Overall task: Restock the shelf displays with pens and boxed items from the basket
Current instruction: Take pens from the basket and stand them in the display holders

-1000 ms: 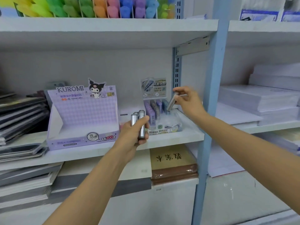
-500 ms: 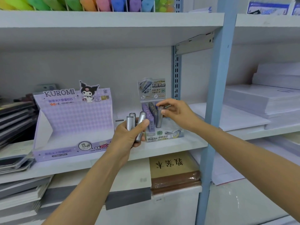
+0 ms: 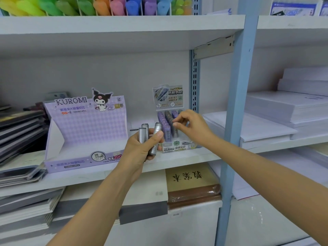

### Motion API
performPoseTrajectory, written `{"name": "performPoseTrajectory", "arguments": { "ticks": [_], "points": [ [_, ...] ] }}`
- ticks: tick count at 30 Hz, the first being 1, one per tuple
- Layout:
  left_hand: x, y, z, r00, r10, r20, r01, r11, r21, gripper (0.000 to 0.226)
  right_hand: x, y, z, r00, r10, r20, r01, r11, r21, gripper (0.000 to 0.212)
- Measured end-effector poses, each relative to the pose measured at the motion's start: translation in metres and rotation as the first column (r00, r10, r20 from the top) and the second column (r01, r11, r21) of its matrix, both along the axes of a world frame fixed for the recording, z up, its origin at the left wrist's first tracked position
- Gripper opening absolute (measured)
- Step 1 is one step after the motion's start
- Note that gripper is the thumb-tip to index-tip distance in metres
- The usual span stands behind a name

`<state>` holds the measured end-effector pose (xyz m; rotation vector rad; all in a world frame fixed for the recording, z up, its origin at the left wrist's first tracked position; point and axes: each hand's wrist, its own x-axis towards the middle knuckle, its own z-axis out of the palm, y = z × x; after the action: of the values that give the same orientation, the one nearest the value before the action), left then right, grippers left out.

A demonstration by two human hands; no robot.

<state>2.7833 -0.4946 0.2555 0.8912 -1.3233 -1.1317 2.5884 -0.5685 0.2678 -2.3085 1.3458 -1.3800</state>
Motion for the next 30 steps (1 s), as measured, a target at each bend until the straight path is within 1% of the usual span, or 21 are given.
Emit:
{"name": "performPoseTrajectory", "arguments": {
  "ticks": [2,3,5,6,8,10,12,14,16,17,19,22,25,28,30],
  "points": [
    [-0.001,0.002,0.0,1.0,-0.001,0.012,0.002,1.0,-0.013,0.054,0.001,0.009,0.006,0.998,0.005,0.07,-0.005,1.0,-0.008,0.005],
    [-0.002,0.003,0.0,1.0,0.001,0.02,0.0,1.0,-0.019,0.055,0.002,0.015,0.011,0.987,0.062,0.15,-0.066,0.998,0.022,0.007],
    [-0.005,0.004,0.0,1.0,0.001,0.03,0.0,1.0,-0.019,0.056,0.003,0.029,0.02,0.921,0.231,0.312,-0.284,0.949,0.135,0.014],
    [-0.007,0.005,0.0,0.999,-0.004,0.033,0.004,1.0,-0.02,0.056,0.004,0.035,0.022,0.89,0.298,0.344,-0.375,0.908,0.184,0.019],
    [-0.012,0.007,0.001,0.999,-0.017,0.05,0.018,0.999,-0.029,0.053,0.006,0.043,0.024,0.867,0.377,0.325,-0.466,0.844,0.265,0.027],
    [-0.015,0.008,0.002,0.997,-0.024,0.077,0.027,0.999,-0.038,0.049,0.007,0.047,0.023,0.862,0.397,0.315,-0.488,0.818,0.305,0.021],
    [-0.015,0.009,0.003,0.995,-0.049,0.082,0.052,0.998,-0.04,0.048,0.004,0.047,0.022,0.855,0.388,0.344,-0.49,0.821,0.293,0.015],
    [-0.013,0.009,0.003,0.995,-0.09,0.044,0.091,0.996,-0.019,0.042,0.0,0.047,0.022,0.841,0.356,0.408,-0.482,0.836,0.263,0.015],
    [-0.011,0.009,0.004,0.994,-0.109,-0.03,0.109,0.994,0.022,0.027,-0.006,0.046,0.025,0.807,0.301,0.508,-0.453,0.867,0.207,0.017],
    [-0.009,0.008,0.004,0.992,-0.106,-0.064,0.109,0.993,0.043,0.021,-0.01,0.045,0.027,0.802,0.268,0.533,-0.411,0.896,0.168,0.015],
    [-0.005,0.007,0.003,0.992,-0.089,-0.088,0.094,0.994,0.061,0.017,-0.015,0.043,0.03,0.834,0.197,0.515,-0.278,0.957,0.084,0.011],
    [-0.001,0.007,-0.001,0.994,-0.094,-0.058,0.096,0.995,0.033,0.022,-0.017,0.039,0.03,0.917,0.123,0.38,-0.149,0.988,0.039,0.009],
    [0.0,0.009,-0.003,0.995,-0.104,0.003,0.104,0.994,0.011,0.026,-0.013,0.035,0.023,0.972,0.073,0.223,-0.082,0.996,0.032,0.009],
    [0.0,0.012,-0.004,0.992,-0.12,0.038,0.12,0.993,0.007,0.025,-0.009,0.031,0.018,0.989,0.053,0.136,-0.055,0.998,0.016,0.013],
    [0.001,0.014,-0.004,0.991,-0.113,0.066,0.113,0.994,0.0,0.026,-0.009,0.029,0.02,0.995,0.064,0.077,-0.067,0.997,0.032,0.014]
  ]
}}
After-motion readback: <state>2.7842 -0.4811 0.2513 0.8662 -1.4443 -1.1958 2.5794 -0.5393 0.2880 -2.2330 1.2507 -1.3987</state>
